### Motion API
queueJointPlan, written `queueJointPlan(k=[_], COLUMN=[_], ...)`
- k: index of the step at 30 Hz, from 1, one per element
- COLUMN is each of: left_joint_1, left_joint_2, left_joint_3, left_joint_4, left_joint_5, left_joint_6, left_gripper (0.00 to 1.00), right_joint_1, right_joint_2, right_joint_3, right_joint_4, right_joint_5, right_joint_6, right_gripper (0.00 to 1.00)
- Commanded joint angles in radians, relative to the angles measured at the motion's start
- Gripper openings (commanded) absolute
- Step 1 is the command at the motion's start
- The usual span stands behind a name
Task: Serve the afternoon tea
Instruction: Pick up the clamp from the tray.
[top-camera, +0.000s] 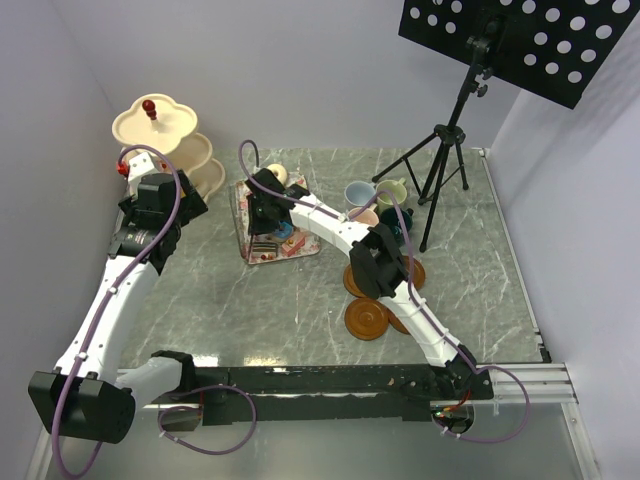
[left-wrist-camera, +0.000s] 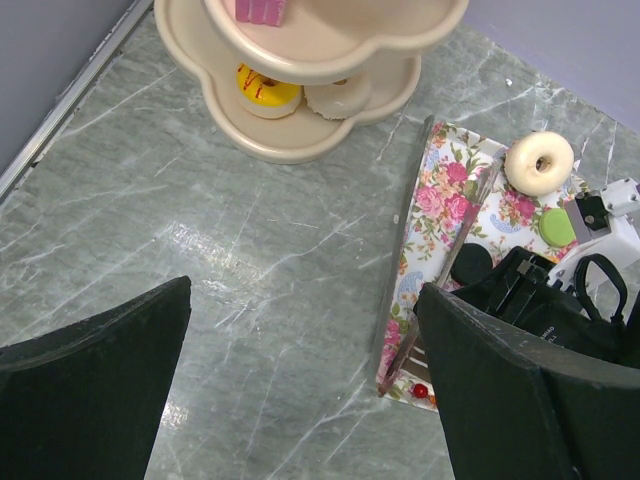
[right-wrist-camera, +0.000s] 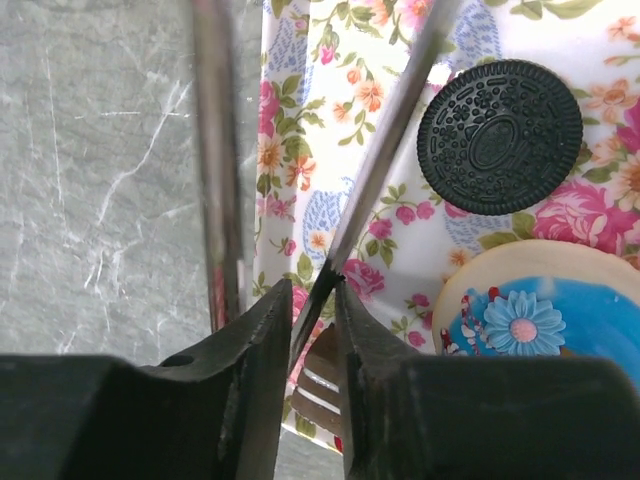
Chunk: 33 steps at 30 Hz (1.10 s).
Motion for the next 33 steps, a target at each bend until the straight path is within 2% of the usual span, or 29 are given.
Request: queueJointPlan(k=[1, 8, 16, 24, 29, 33], left_joint_1=[-0.004, -0.004, -0.004, -0.004, -0.004, -0.004], left_joint_2=[-0.022, -0.019, -0.014, -0.008, -0.009, -0.003], left_joint_3=[0.006, 0.007, 0.02, 0.046, 0.078, 0.102], left_joint_4=[0.027, 0.027, 0.027, 0.013, -0.007, -0.002], left_joint_5=[-0.019, -0.017, -0.016, -0.03, -0.071, -0.067], left_joint_6=[0.006, 0.004, 0.003, -0.008, -0.036, -0.042], left_gripper=[1.0, 1.0, 1.0, 1.0, 1.0, 1.0], right_joint_1=[-0.007, -0.019, -0.038, -0.07, -0.105, -0.136], right_joint_2=[0.046, 0.03, -0.003, -0.111, -0.301, -0.408], right_joint_3=[0.044, 0.021, 0.018, -0.017, -0.179, -0.281], right_joint_4=[-0.022, -0.019, 0.03, 0.101, 0.118, 0.055], right_joint_5=[0.027, 0.02, -0.014, -0.046, 0.016, 0.078], right_joint_6=[-0.01, 0.004, 0.067, 0.095, 0.035, -0.062], right_gripper=[0.28, 0.23, 0.0, 0.0, 0.0, 0.0])
